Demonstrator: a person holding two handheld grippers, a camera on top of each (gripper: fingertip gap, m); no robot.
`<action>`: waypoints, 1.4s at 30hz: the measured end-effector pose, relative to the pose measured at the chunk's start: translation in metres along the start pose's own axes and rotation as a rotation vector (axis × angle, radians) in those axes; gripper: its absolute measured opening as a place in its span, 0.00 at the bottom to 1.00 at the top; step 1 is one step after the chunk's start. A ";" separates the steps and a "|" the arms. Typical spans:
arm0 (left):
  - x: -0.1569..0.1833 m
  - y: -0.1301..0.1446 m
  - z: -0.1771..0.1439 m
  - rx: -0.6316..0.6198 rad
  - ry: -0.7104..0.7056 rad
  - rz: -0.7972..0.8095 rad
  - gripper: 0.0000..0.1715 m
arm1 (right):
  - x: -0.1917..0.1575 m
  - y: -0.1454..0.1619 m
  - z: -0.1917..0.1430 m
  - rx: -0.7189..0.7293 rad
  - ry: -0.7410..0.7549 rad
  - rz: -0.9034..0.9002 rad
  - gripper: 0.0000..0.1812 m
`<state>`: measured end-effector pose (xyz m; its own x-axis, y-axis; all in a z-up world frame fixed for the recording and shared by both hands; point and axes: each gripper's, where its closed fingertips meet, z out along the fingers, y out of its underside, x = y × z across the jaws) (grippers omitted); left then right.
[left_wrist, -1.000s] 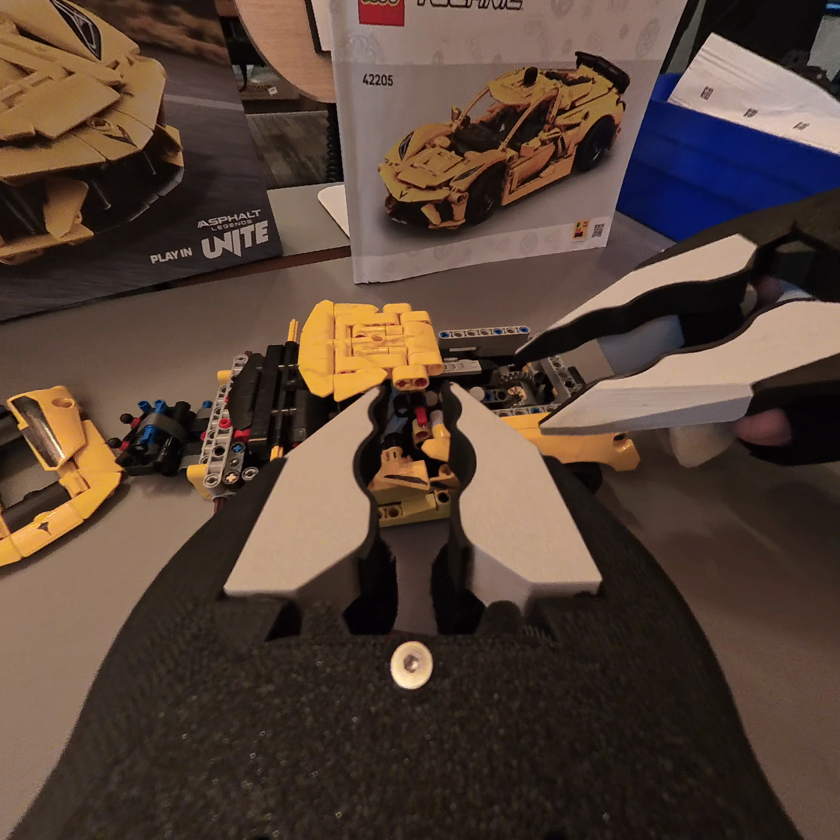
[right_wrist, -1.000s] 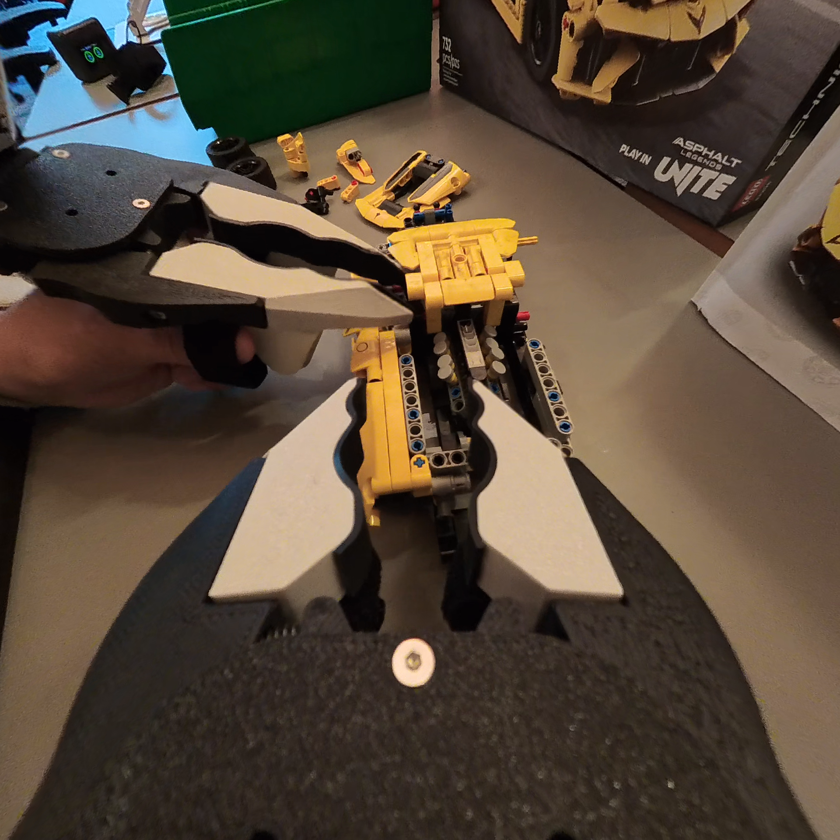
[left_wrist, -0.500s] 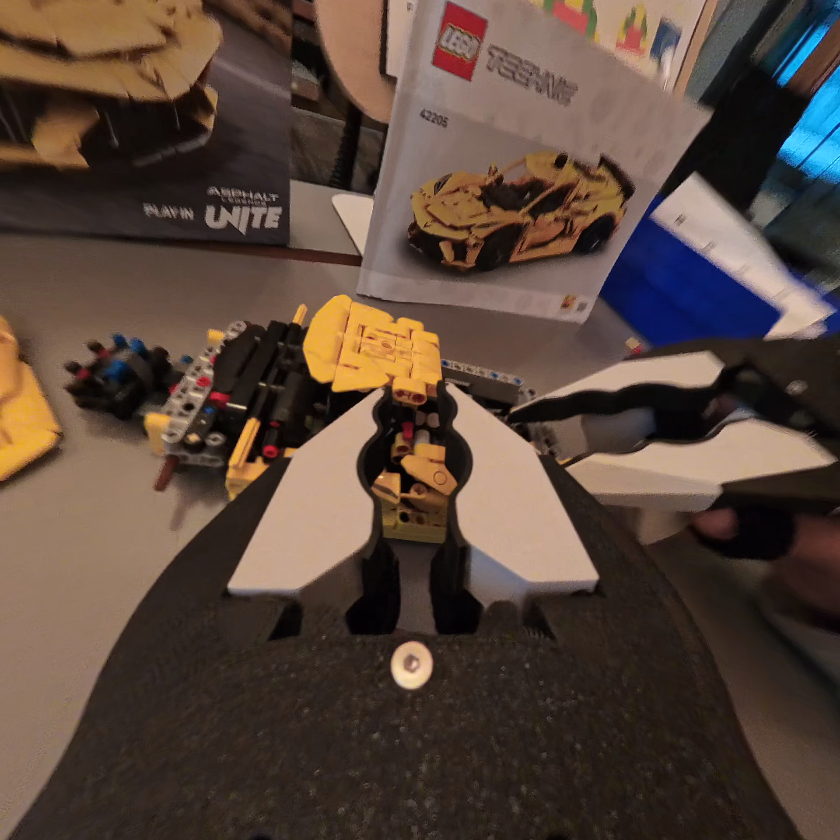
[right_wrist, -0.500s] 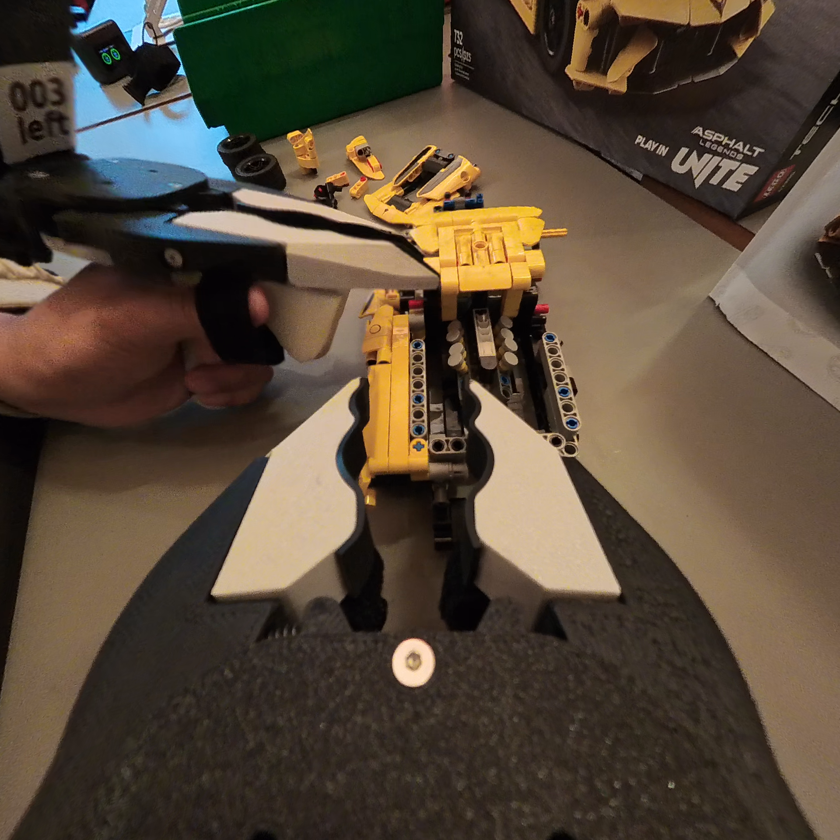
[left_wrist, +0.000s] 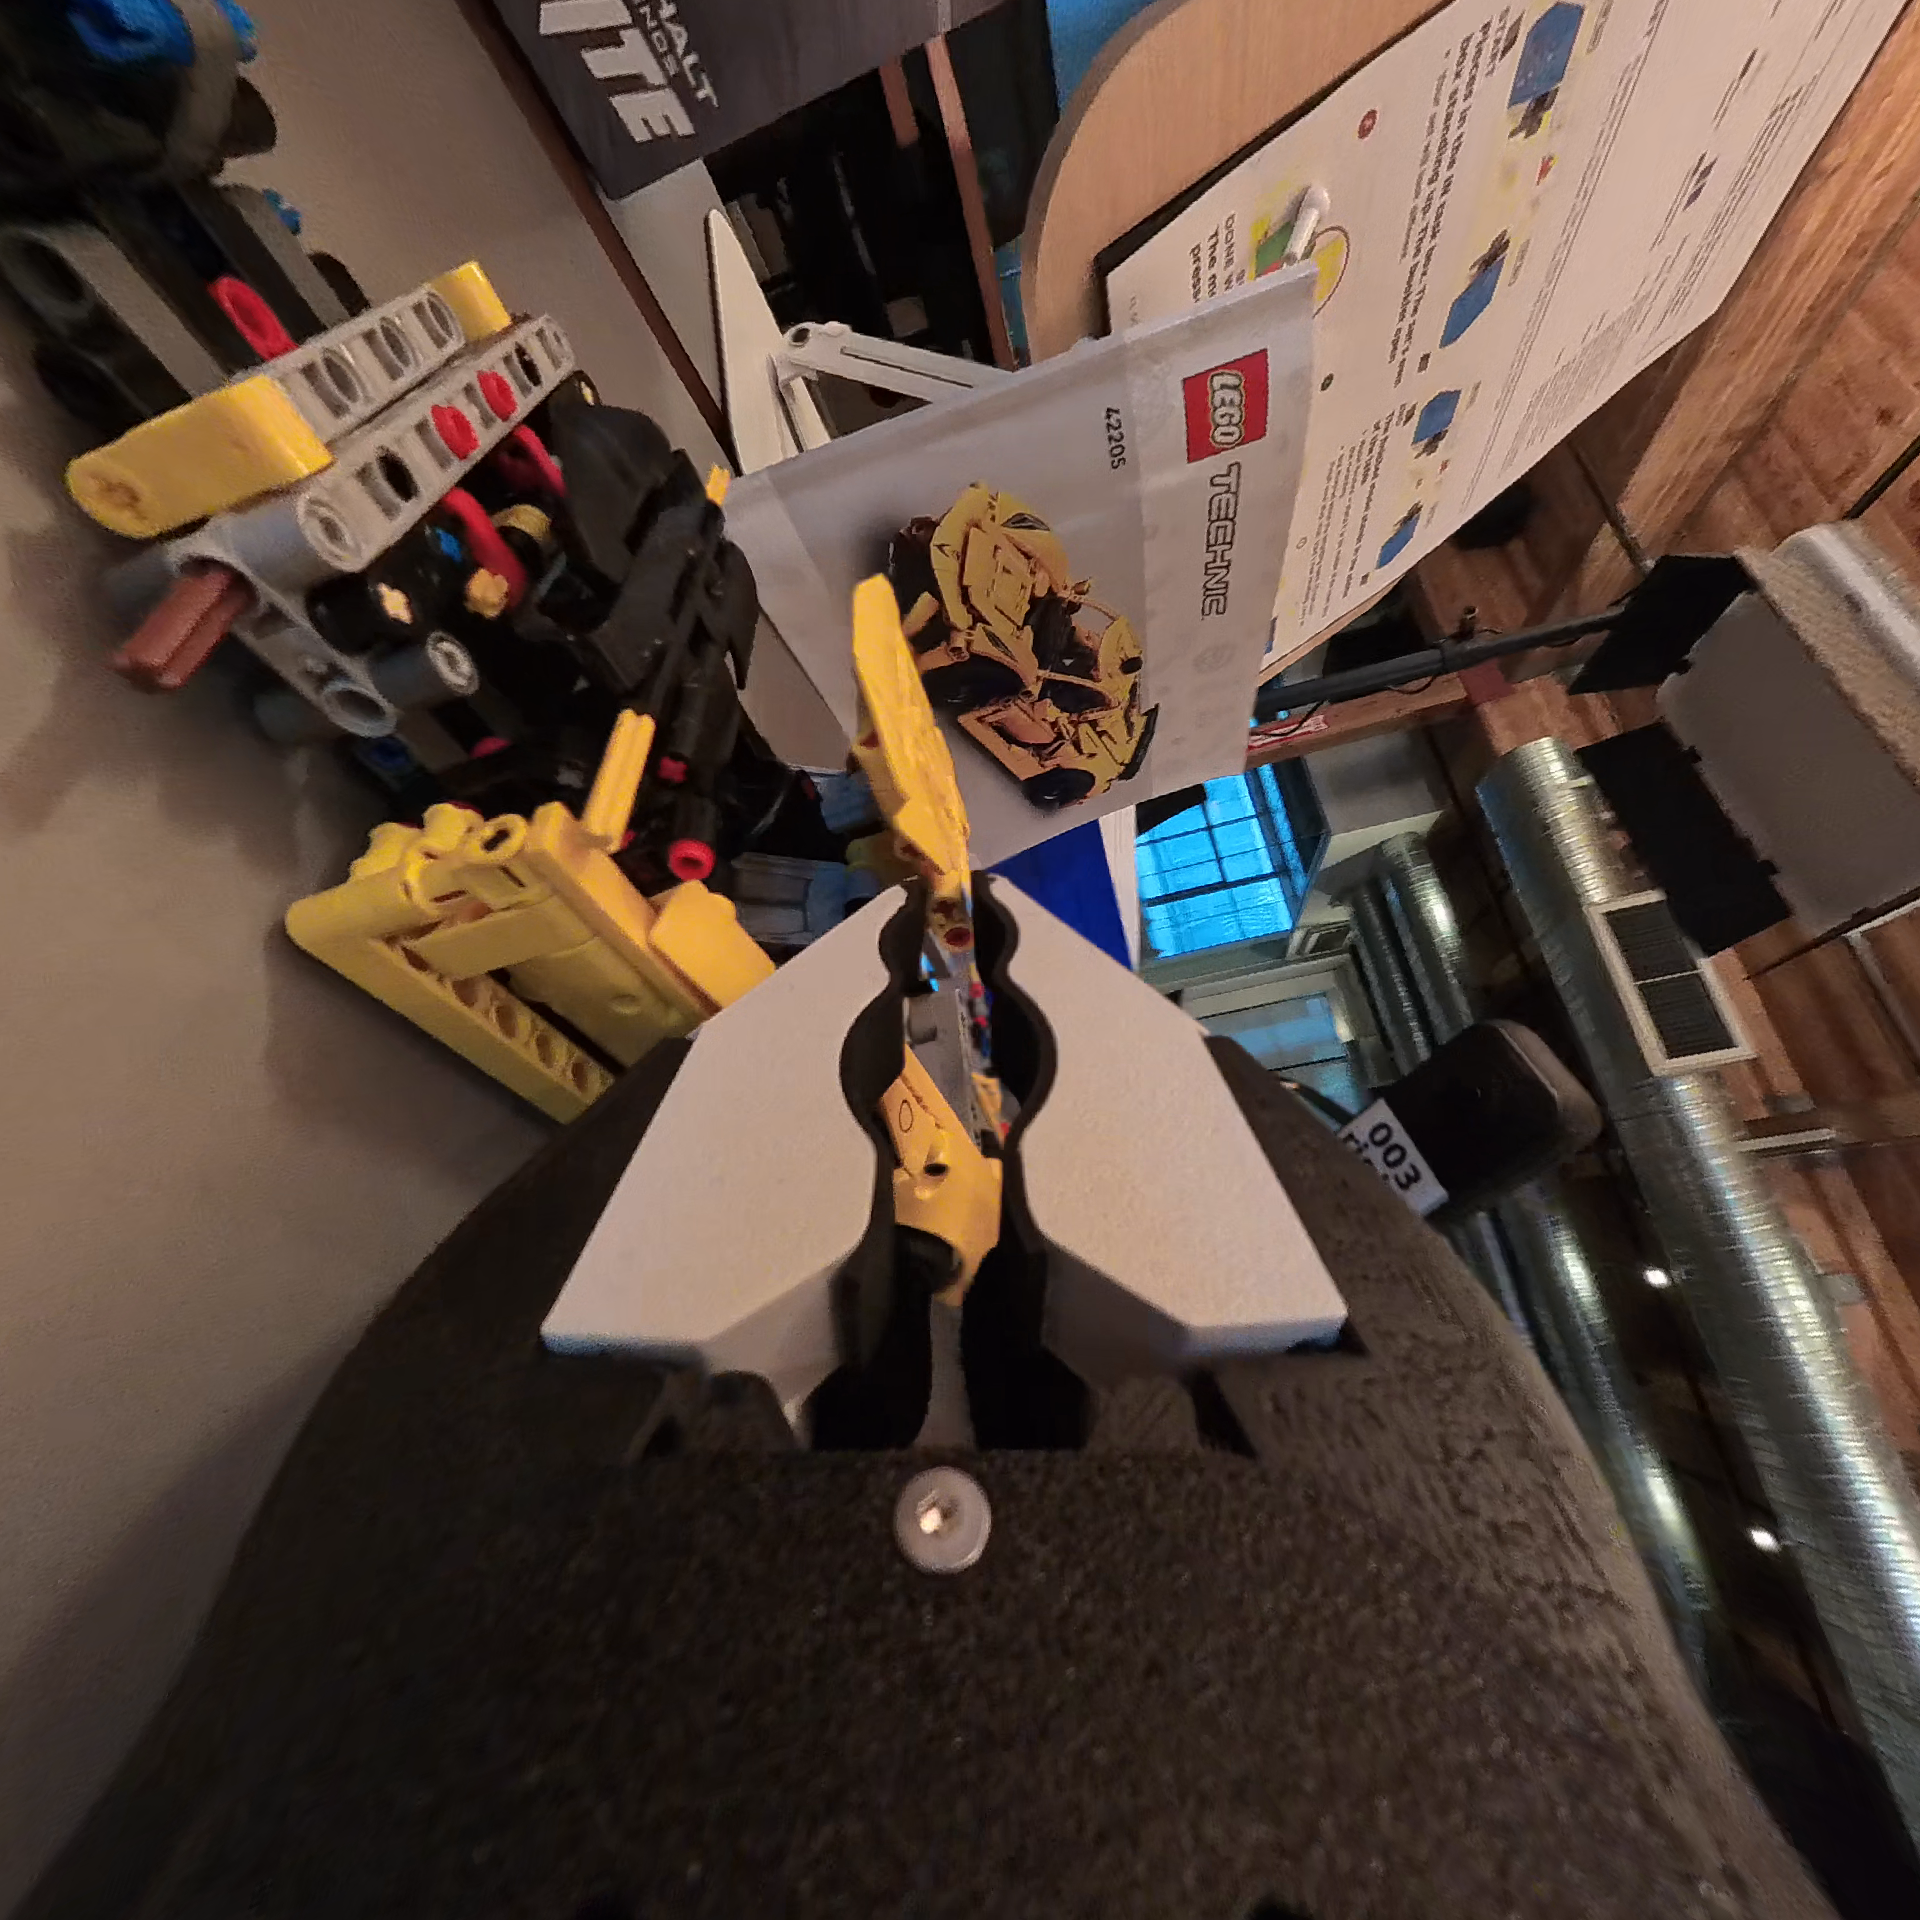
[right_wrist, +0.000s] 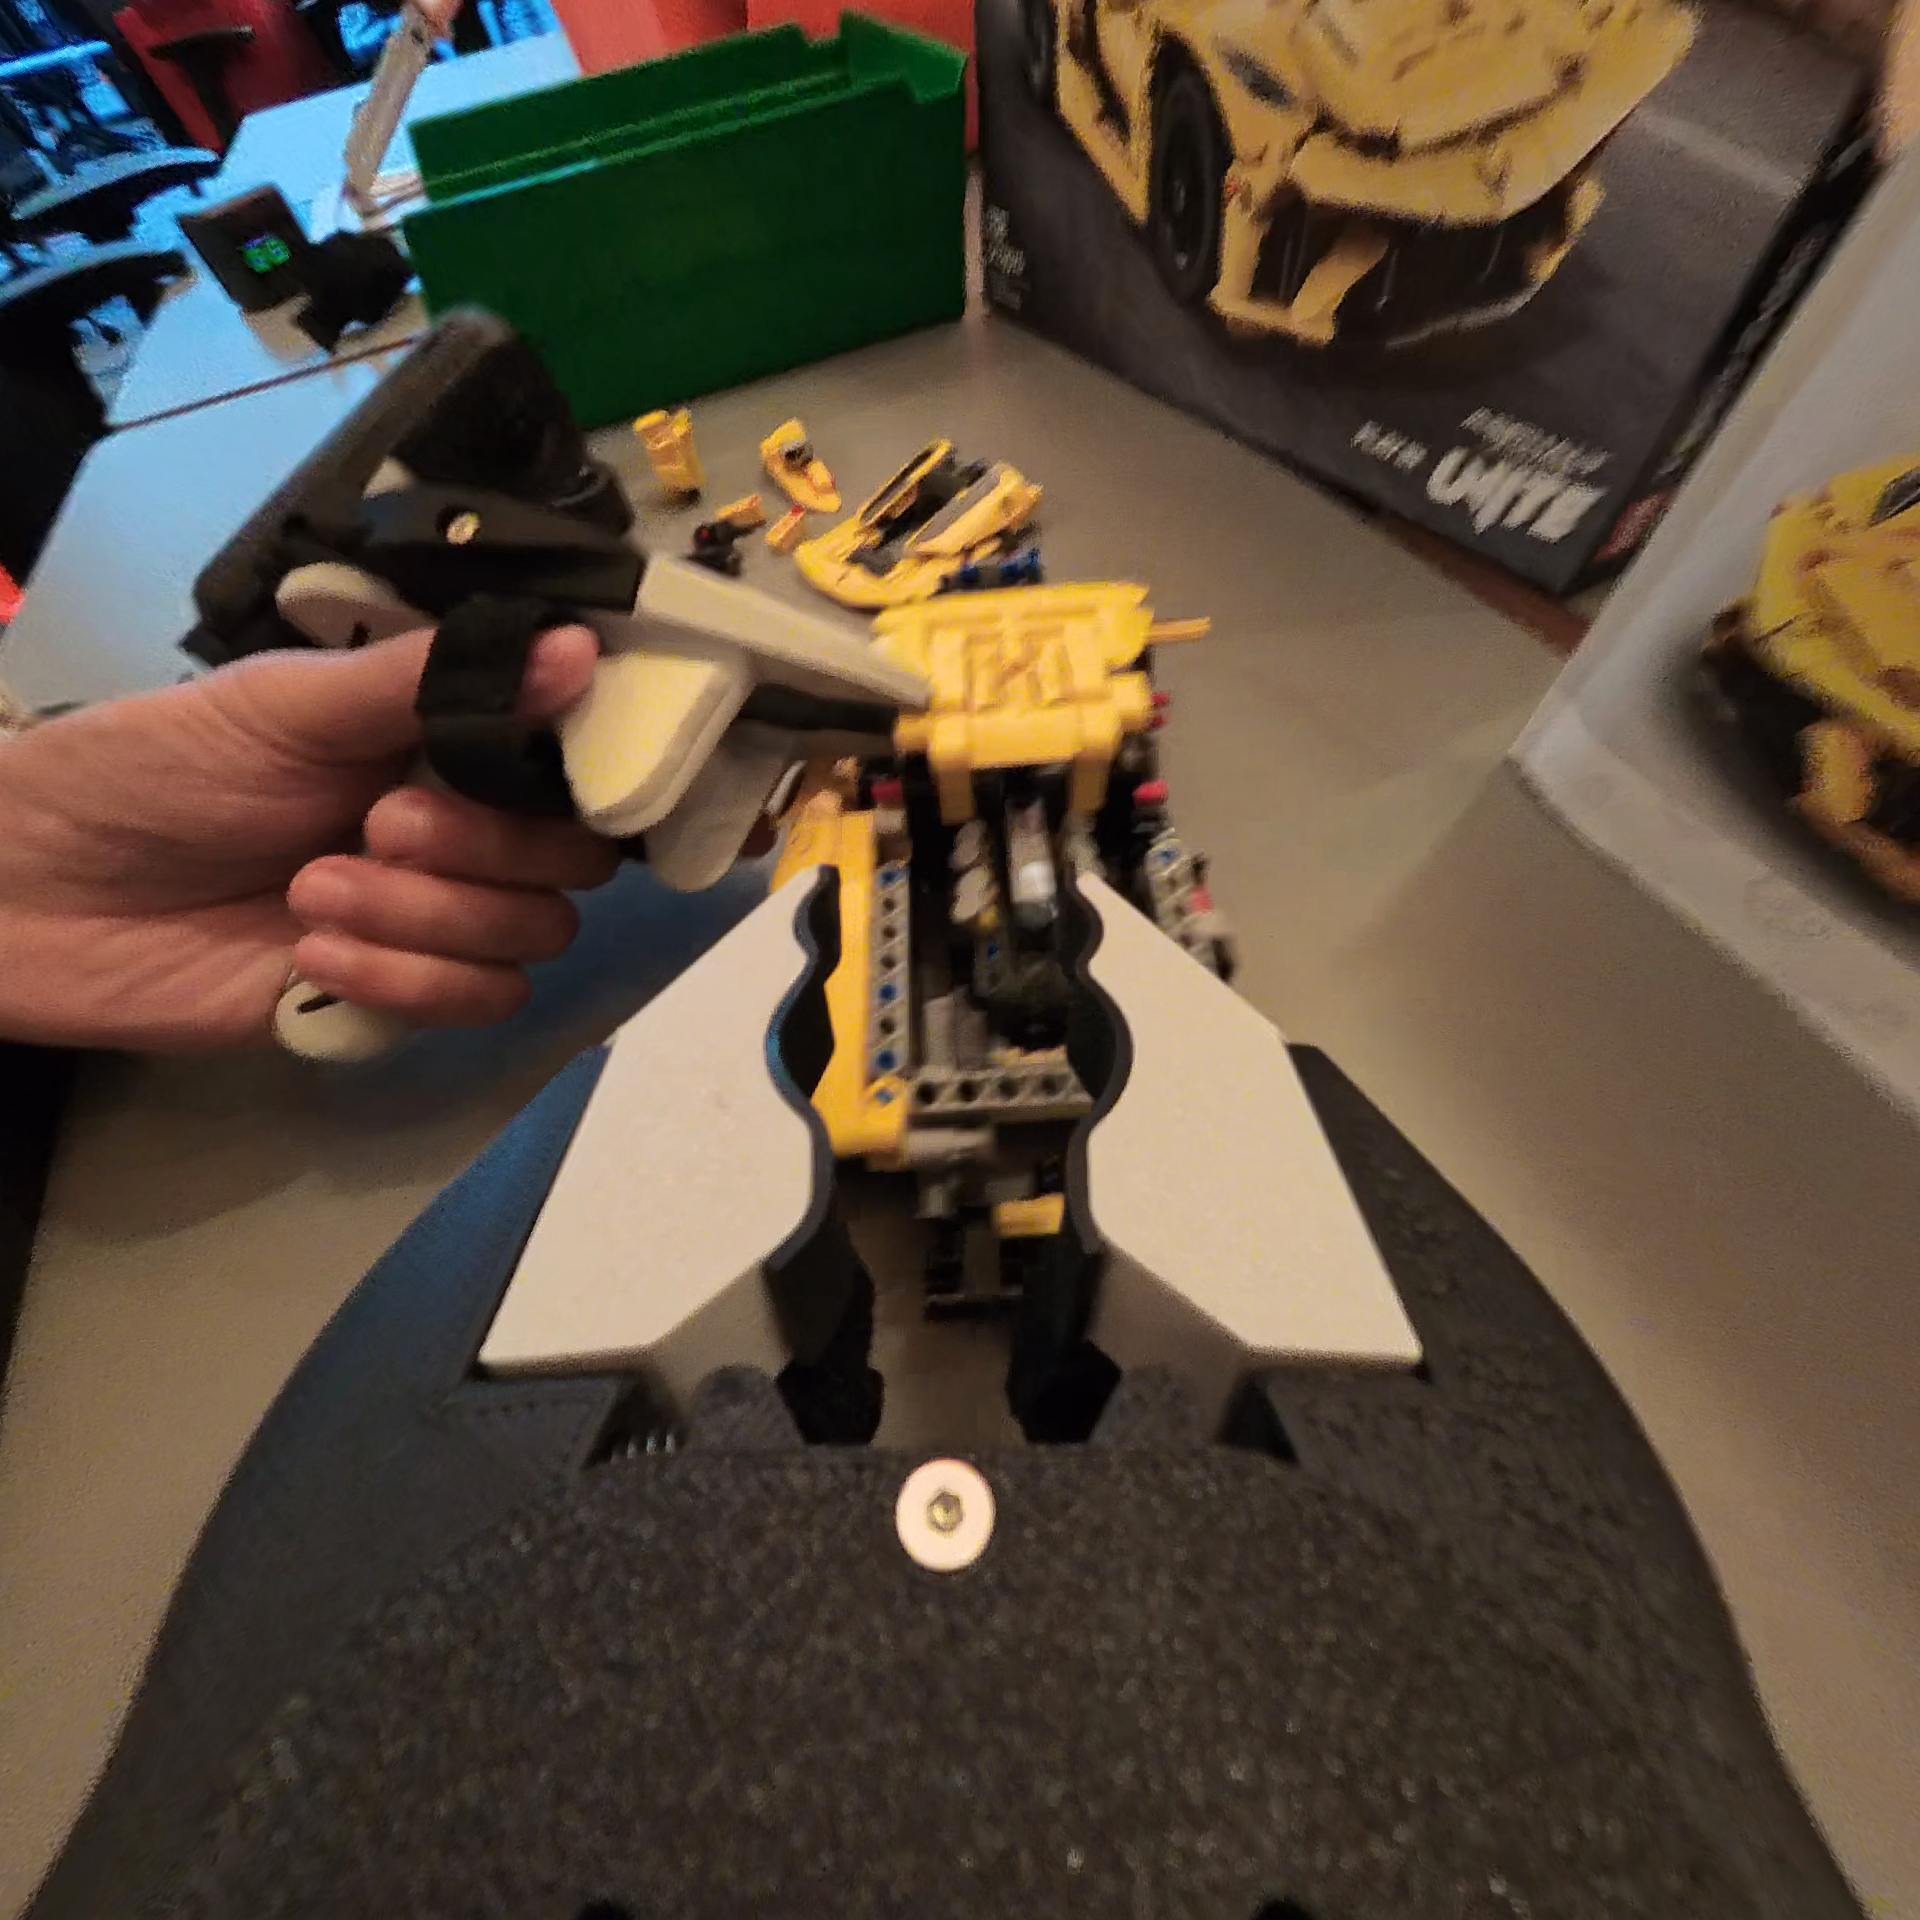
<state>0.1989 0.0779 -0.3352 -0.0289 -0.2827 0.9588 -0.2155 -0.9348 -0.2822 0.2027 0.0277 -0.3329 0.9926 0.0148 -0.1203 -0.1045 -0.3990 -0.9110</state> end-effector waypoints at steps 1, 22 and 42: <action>0.000 0.001 0.000 -0.002 0.010 -0.018 0.04 | 0.011 -0.010 -0.004 0.015 0.033 -0.015 0.22; 0.004 0.016 0.000 -0.029 0.029 -0.004 0.05 | 0.015 -0.005 0.037 -0.030 -0.200 -0.024 0.27; 0.022 0.003 -0.027 -0.039 0.060 0.133 0.03 | 0.044 -0.004 0.032 -0.036 -0.023 0.023 0.21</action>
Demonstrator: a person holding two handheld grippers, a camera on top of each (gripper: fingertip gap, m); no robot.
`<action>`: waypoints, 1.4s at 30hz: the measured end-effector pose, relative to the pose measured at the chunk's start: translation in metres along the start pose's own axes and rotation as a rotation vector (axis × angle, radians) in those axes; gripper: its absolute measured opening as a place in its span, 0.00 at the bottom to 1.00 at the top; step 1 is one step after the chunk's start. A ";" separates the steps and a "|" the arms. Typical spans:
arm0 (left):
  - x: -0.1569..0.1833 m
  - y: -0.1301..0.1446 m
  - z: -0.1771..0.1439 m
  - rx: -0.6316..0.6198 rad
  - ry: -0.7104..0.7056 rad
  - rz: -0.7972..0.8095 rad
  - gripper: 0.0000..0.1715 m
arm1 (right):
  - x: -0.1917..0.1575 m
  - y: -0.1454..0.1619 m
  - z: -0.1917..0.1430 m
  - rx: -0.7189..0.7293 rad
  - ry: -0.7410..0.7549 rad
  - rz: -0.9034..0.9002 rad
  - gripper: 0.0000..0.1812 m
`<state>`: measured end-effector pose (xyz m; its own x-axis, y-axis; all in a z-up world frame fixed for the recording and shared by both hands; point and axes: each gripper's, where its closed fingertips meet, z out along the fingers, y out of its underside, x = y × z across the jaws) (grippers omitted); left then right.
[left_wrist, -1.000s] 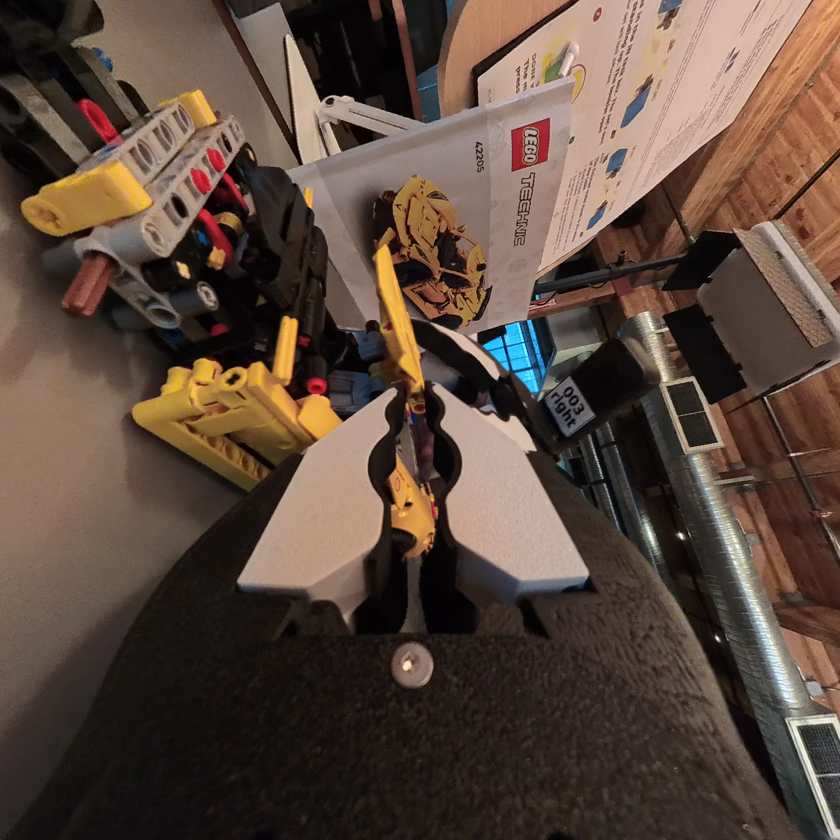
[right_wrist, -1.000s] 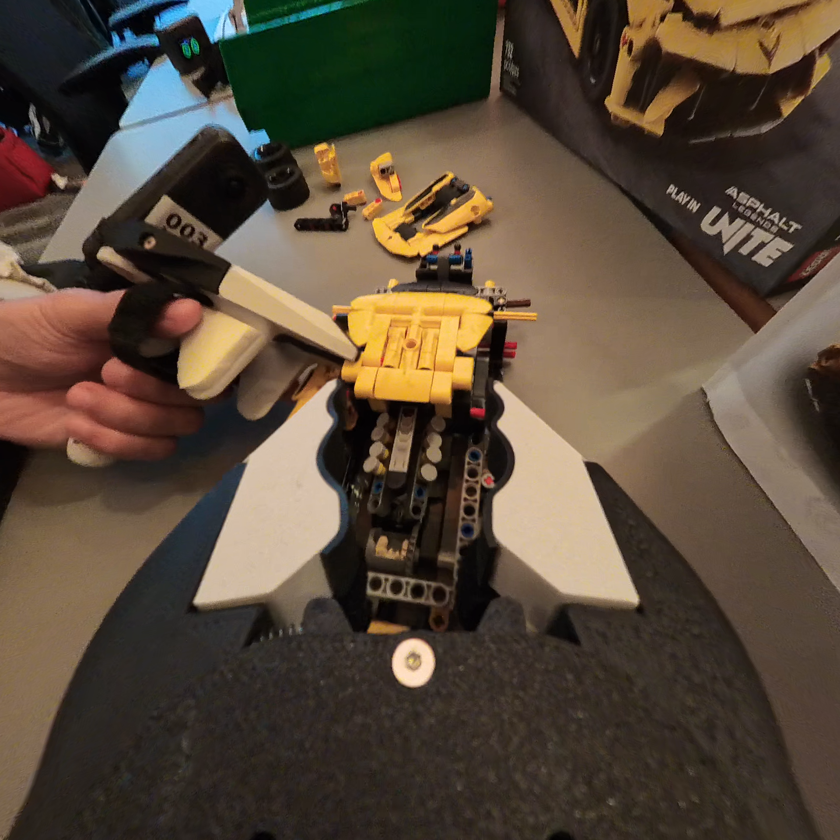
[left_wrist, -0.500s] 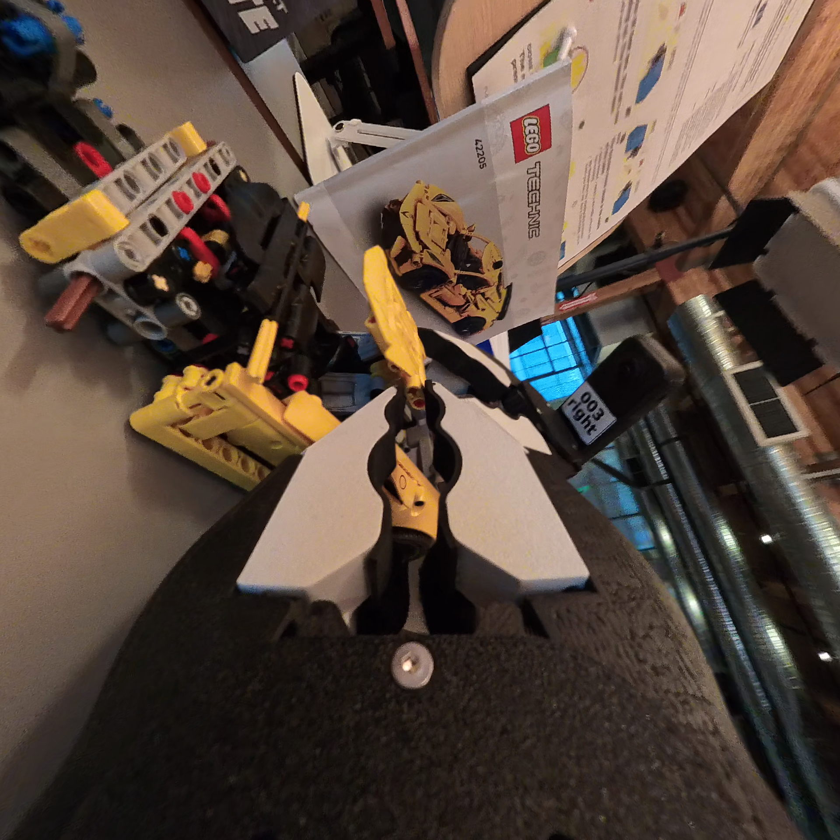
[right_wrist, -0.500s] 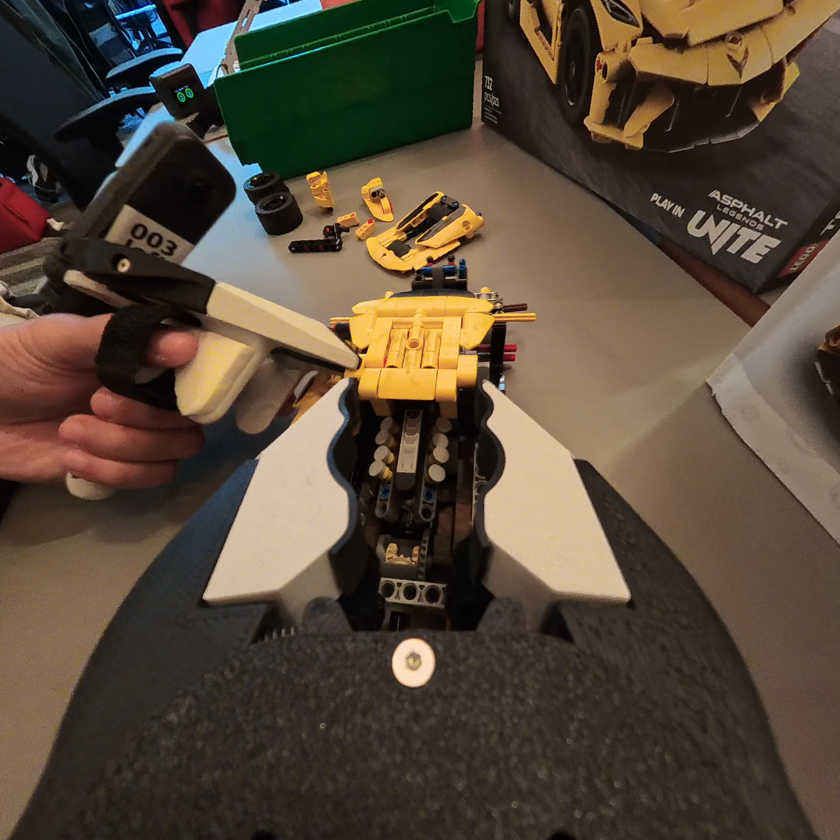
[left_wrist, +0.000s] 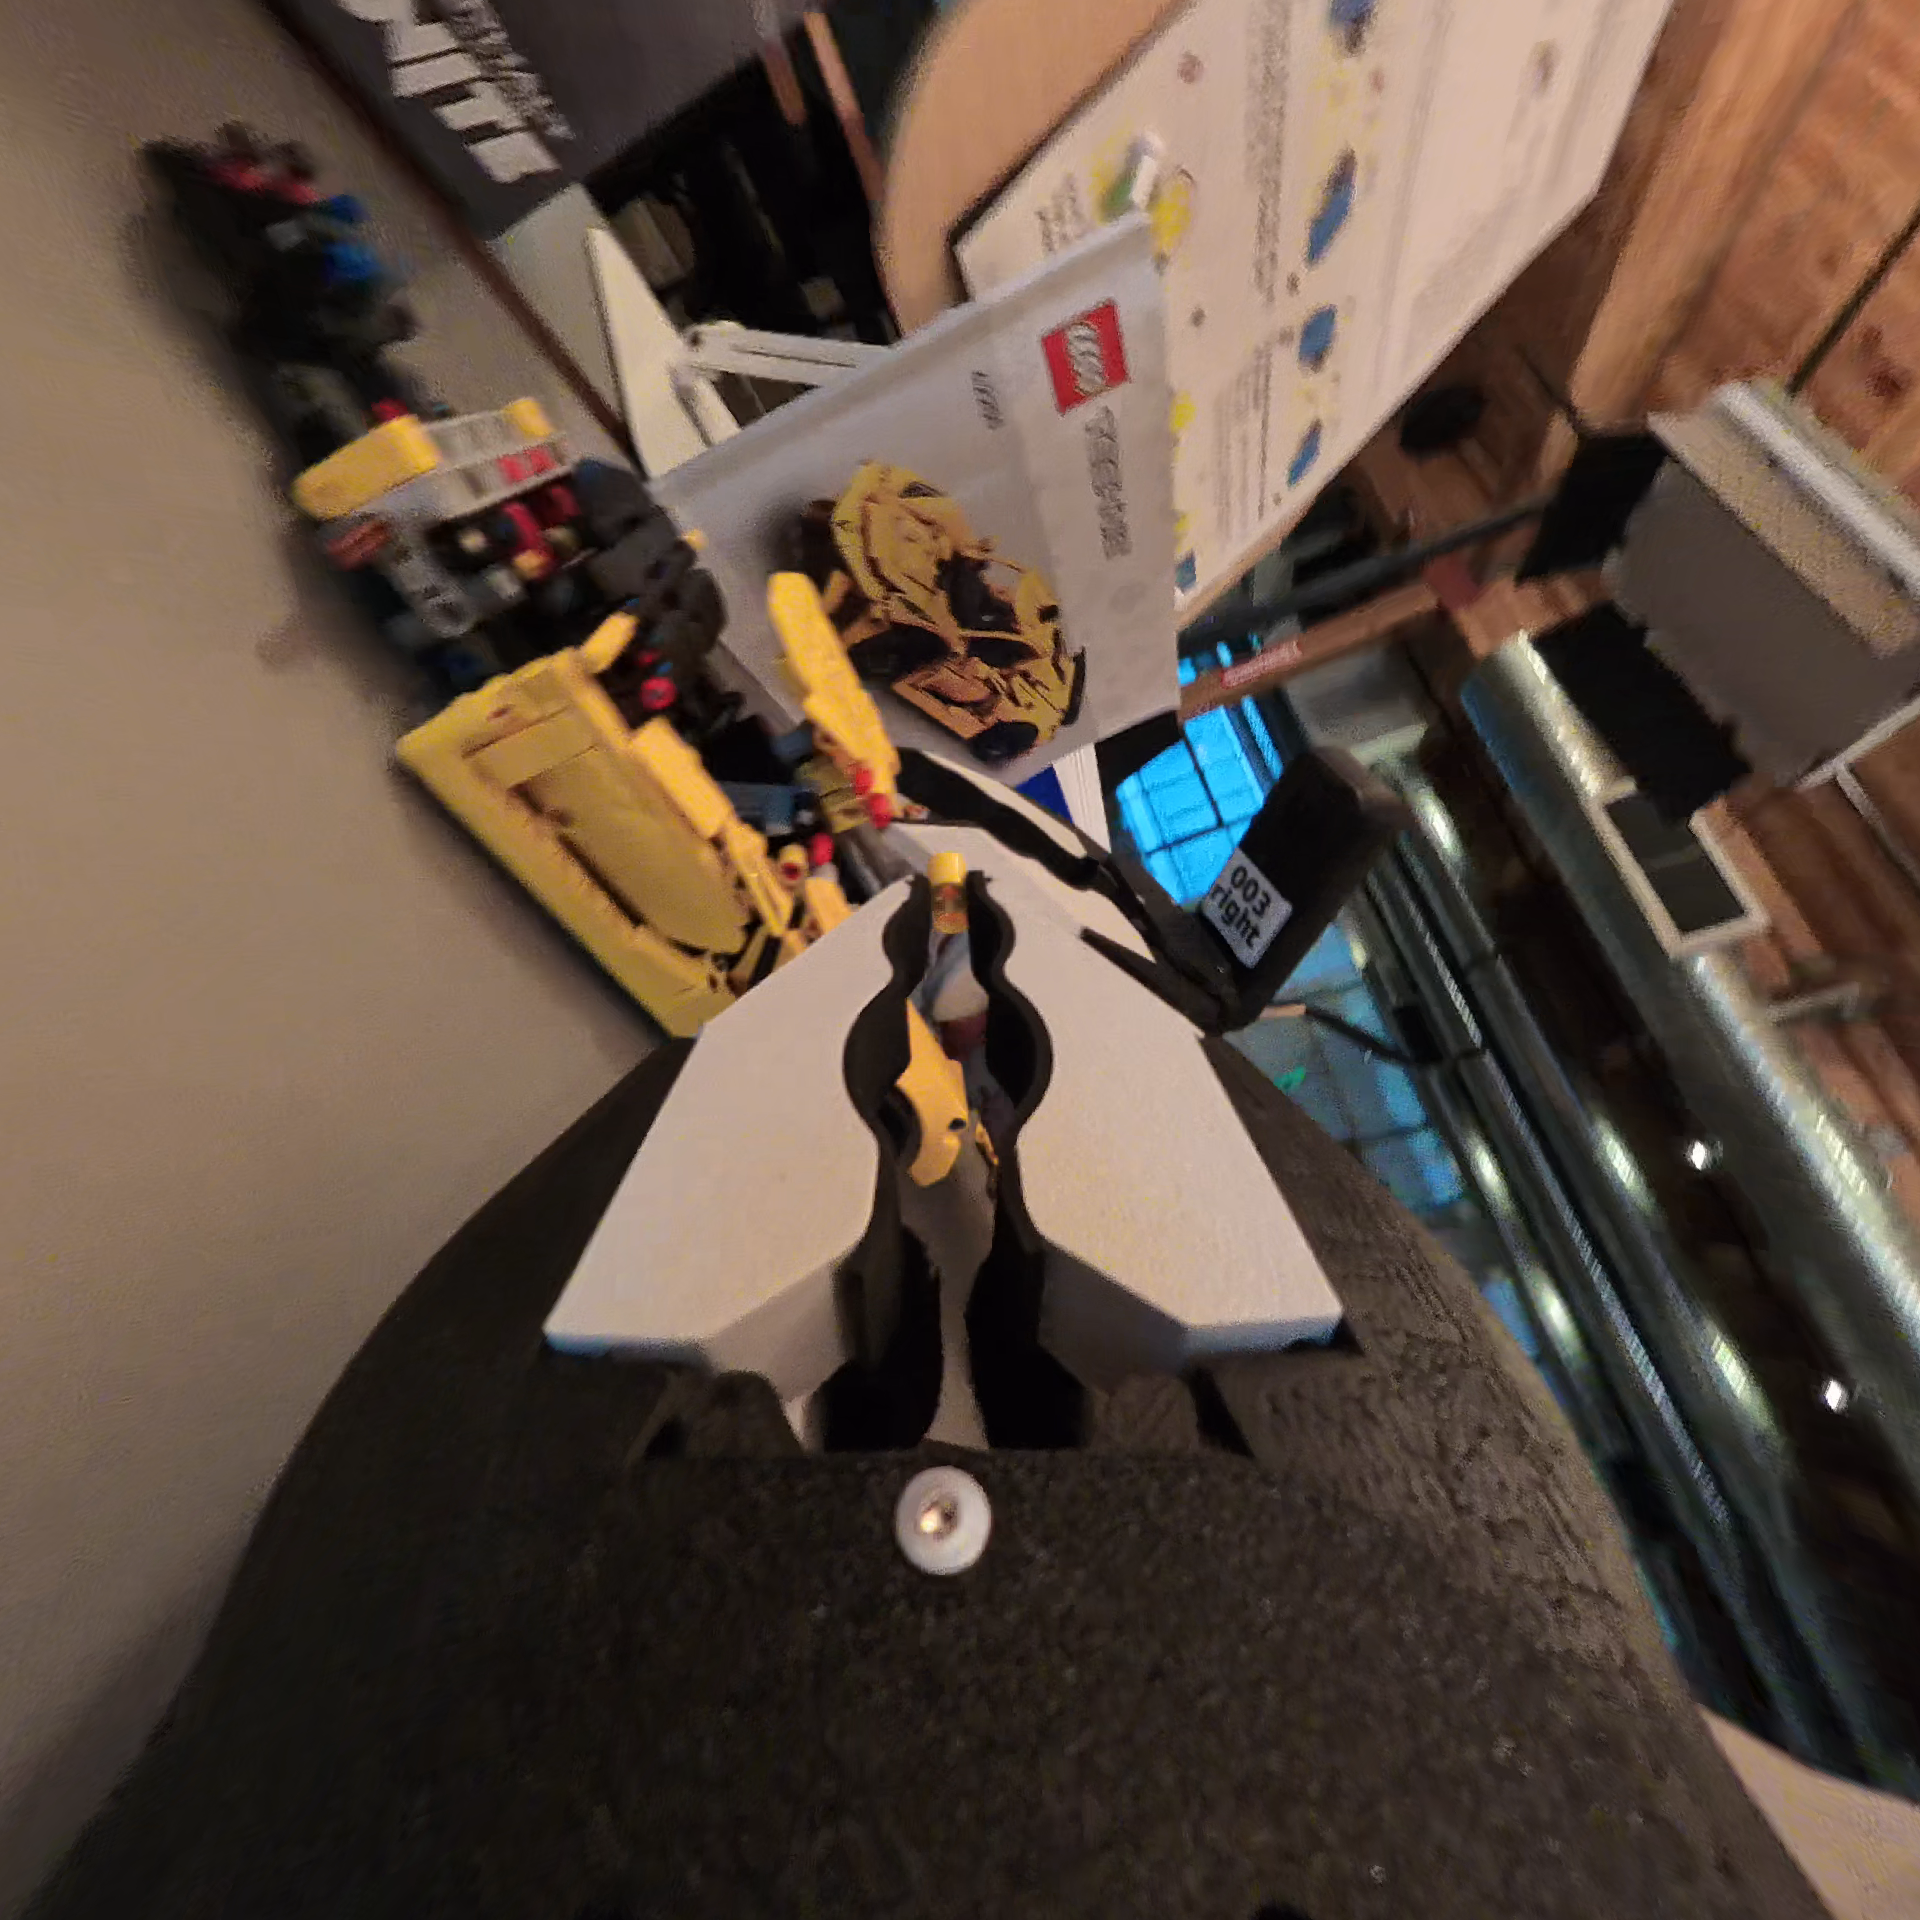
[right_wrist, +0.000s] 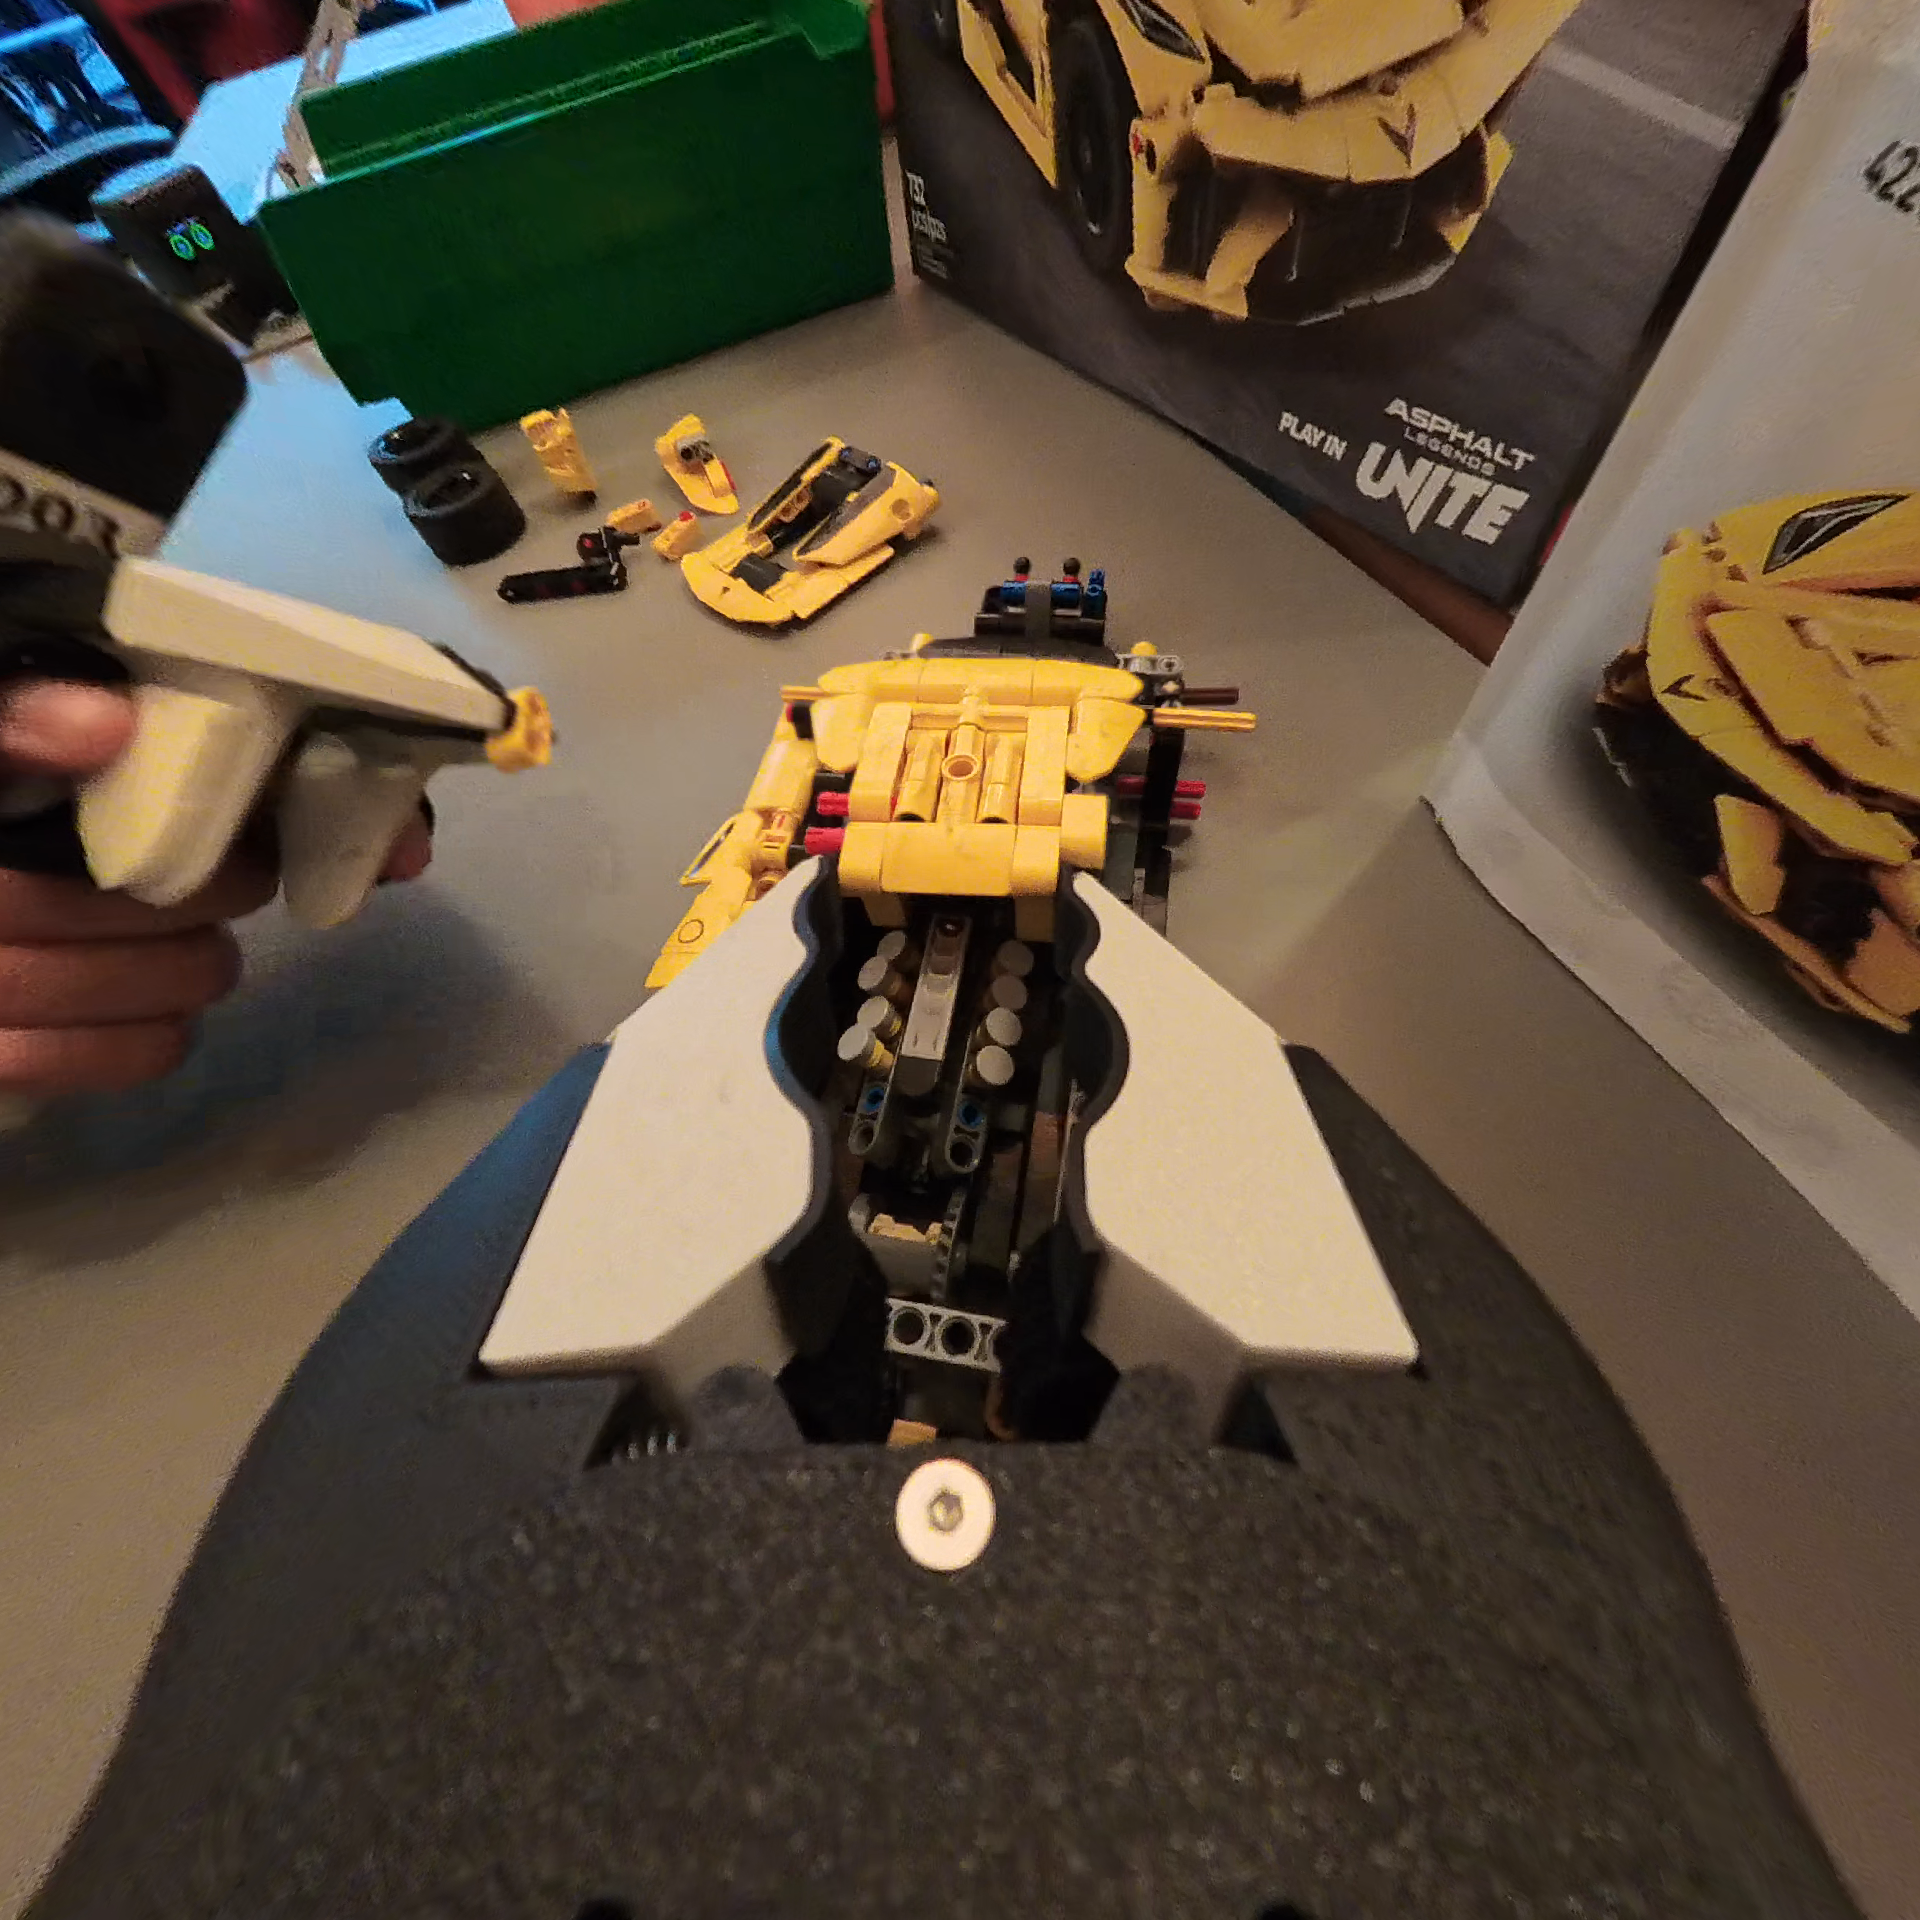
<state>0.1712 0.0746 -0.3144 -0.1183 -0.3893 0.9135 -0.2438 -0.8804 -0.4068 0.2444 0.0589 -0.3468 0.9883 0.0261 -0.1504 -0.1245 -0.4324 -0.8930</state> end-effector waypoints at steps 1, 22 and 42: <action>0.005 0.001 0.002 -0.045 0.011 0.042 0.03 | -0.001 0.000 0.000 0.001 -0.008 -0.003 0.21; 0.075 0.066 -0.006 -0.082 0.184 1.780 0.04 | -0.111 -0.016 -0.078 0.012 -0.740 0.655 0.16; 0.030 0.040 -0.004 -0.305 -0.055 1.254 0.16 | 0.030 0.085 -0.203 -0.393 0.382 0.311 0.08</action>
<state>0.1539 0.0294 -0.3034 -0.3869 -0.9172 -0.0952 -0.2054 0.1864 -0.9608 0.2817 -0.1604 -0.3415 0.8820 -0.4464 -0.1512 -0.4412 -0.6691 -0.5981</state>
